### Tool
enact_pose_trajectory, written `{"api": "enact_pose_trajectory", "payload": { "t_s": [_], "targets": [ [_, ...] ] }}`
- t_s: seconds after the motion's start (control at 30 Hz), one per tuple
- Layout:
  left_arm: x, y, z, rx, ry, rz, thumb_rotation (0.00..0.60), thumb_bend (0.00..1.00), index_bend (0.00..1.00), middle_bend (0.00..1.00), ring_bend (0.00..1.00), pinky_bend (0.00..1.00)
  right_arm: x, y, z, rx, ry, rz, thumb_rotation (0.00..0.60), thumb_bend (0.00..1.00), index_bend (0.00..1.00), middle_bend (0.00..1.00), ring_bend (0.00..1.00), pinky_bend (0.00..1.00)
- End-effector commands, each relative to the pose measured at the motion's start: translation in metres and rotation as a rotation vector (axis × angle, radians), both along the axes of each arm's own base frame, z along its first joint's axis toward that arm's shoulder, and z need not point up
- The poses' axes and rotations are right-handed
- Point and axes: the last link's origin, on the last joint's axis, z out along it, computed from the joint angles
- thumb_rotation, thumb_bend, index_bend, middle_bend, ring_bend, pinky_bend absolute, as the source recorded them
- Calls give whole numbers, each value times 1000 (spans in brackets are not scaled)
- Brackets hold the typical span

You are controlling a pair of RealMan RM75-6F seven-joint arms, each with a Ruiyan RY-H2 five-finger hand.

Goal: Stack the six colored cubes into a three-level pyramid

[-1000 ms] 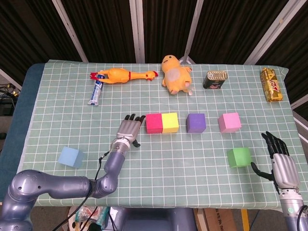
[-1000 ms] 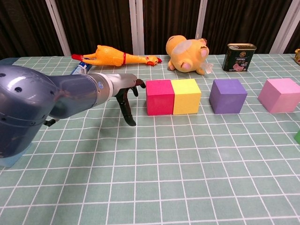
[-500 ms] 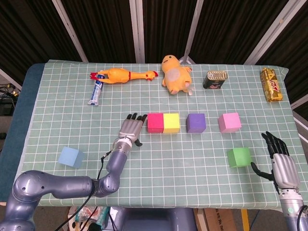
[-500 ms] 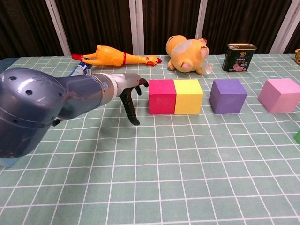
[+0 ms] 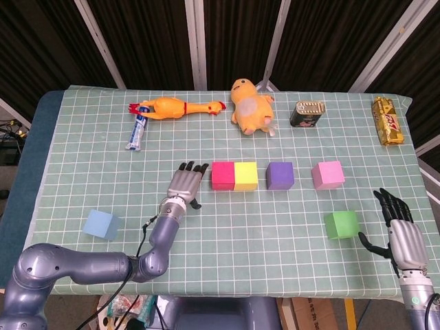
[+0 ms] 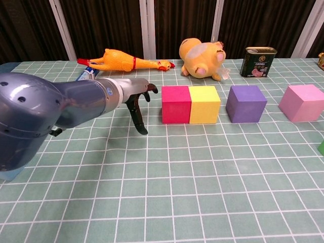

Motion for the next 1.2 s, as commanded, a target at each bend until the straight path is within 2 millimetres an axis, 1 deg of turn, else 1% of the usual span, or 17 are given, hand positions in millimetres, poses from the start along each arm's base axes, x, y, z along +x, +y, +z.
{"api": "enact_pose_trajectory", "payload": {
  "t_s": [0.03, 0.17, 0.37, 0.43, 0.57, 0.63, 0.7, 0.93, 1.03, 1.2],
  "targets": [
    [-5, 0, 11, 20, -7, 4, 600, 93, 0, 117, 14, 77, 0, 0, 0, 0, 1, 0, 600, 330, 0, 0, 0, 0],
    [-11, 1, 31, 54, -31, 7, 600, 93, 0, 117, 14, 77, 0, 0, 0, 2, 4, -1, 600, 330, 0, 0, 0, 0],
    [-20, -1, 74, 144, -101, -6, 600, 93, 0, 116, 14, 77, -1, 0, -1, 8, 16, -9, 600, 329, 0, 0, 0, 0],
    [-26, -3, 91, 192, -134, -10, 600, 93, 0, 112, 14, 77, -1, 0, -2, 11, 18, -16, 600, 330, 0, 0, 0, 0],
    [-41, -11, 116, 264, -165, -30, 600, 93, 0, 92, 13, 76, -1, -1, -2, 10, 23, -24, 600, 330, 0, 0, 0, 0],
    [-52, -17, 130, 302, -184, -31, 600, 93, 0, 85, 11, 75, 0, -1, -2, 8, 29, -25, 600, 330, 0, 0, 0, 0],
    [-60, -23, 140, 322, -202, -29, 600, 93, 0, 78, 8, 72, 1, -1, -3, 9, 34, -23, 600, 330, 0, 0, 0, 0],
    [-91, -54, 179, 413, -234, -33, 600, 88, 0, 47, 3, 55, 8, -5, -4, 35, 46, -24, 600, 330, 0, 0, 0, 0],
    [-104, -67, 193, 431, -190, -37, 600, 86, 0, 38, 3, 52, 15, -11, -3, 65, 43, -14, 600, 329, 0, 0, 0, 0],
    [-121, -86, 214, 477, -184, -18, 600, 74, 0, 35, 3, 52, 36, -30, -3, 109, 59, 46, 600, 329, 0, 0, 0, 0]
  ]
}}
